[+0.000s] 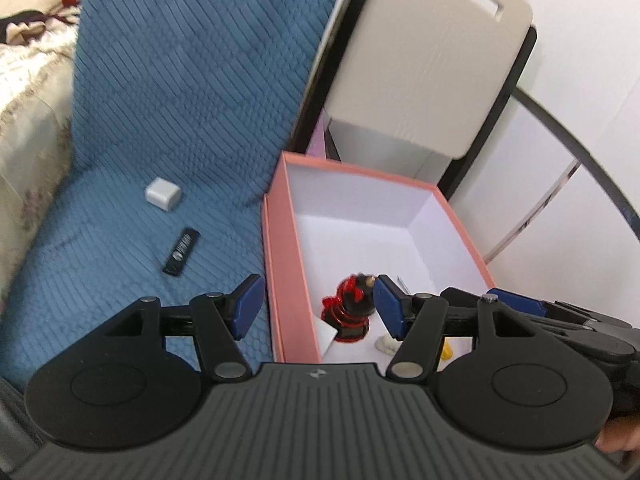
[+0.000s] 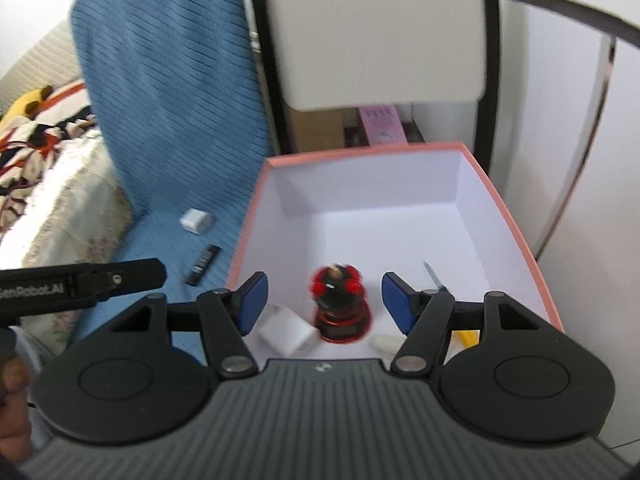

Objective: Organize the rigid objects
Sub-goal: 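Open both grippers to drop brush and charger into the box, then move left tool to white cube adapter while right tool approaches black USB stick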

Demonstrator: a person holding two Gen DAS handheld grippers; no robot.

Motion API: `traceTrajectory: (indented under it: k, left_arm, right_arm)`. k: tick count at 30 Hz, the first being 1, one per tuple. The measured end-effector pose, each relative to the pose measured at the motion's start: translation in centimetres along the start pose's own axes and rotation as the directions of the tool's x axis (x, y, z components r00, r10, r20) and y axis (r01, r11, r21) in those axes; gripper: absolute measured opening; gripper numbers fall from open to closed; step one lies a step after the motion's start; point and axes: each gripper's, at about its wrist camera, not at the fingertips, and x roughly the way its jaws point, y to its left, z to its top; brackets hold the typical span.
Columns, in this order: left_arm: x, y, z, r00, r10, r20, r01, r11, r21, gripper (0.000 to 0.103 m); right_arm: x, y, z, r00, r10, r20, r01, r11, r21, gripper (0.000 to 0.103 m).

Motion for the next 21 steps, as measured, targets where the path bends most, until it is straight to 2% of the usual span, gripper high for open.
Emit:
traceTrajectory:
  k: [9,21]
  left_arm:
    - [-4.1,2.6,0.4,0.996,0.035,0.08,-0.035,0.999,0.003,0.067]
    - [-5.7,7.7,-1.1,0.994,0.07,0.086,-0.065,0.996,-0.056,0.067]
  right_arm:
    - [-0.8,4.5,-0.7,0.998,0.059,0.01,-0.058,0.997,-0.045,0.065]
    - [-0.1,9.4,-2.6,0.997,0.073,-0.014,-0.074,0.994,-0.086,0.065]
